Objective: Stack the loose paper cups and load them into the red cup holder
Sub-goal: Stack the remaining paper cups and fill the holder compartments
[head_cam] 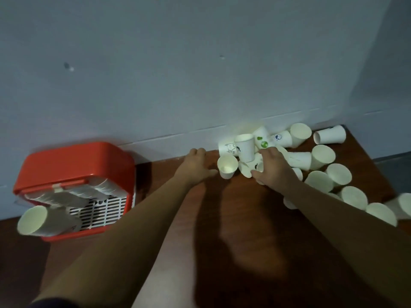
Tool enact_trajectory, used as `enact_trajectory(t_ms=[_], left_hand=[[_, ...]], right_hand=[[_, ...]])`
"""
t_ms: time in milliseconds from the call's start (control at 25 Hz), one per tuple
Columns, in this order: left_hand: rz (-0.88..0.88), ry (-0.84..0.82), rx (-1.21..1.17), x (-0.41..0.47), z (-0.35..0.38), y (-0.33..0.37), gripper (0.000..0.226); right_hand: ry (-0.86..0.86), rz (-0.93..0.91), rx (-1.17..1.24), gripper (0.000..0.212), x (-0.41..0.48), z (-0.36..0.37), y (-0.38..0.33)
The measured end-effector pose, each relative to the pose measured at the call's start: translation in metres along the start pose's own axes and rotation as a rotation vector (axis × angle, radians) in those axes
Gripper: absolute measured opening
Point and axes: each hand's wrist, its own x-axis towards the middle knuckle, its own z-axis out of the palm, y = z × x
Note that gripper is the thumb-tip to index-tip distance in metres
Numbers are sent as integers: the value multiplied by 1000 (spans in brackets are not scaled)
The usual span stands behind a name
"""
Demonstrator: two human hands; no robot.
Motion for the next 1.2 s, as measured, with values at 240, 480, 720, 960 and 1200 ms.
enact_trajectory(t_ms=[240,480,720,960,1200], left_hand=[[-85,-109,65,70,61,14,97],[-44,-56,101,83,101,23,81],[-47,3,-169,50,67,5,70],[-60,124,-272,-44,-20,-46,66],[-146,209,-347,-151,-83,-140,60]], right_hand=[[100,-59,121,74,75,12,4],[105,-115,46,46,96,35,5],[156,-97,208,44,79,19,-4],[71,-147,293,31,24,10,-80],[-57,-268,407,26,-42,44,-195]])
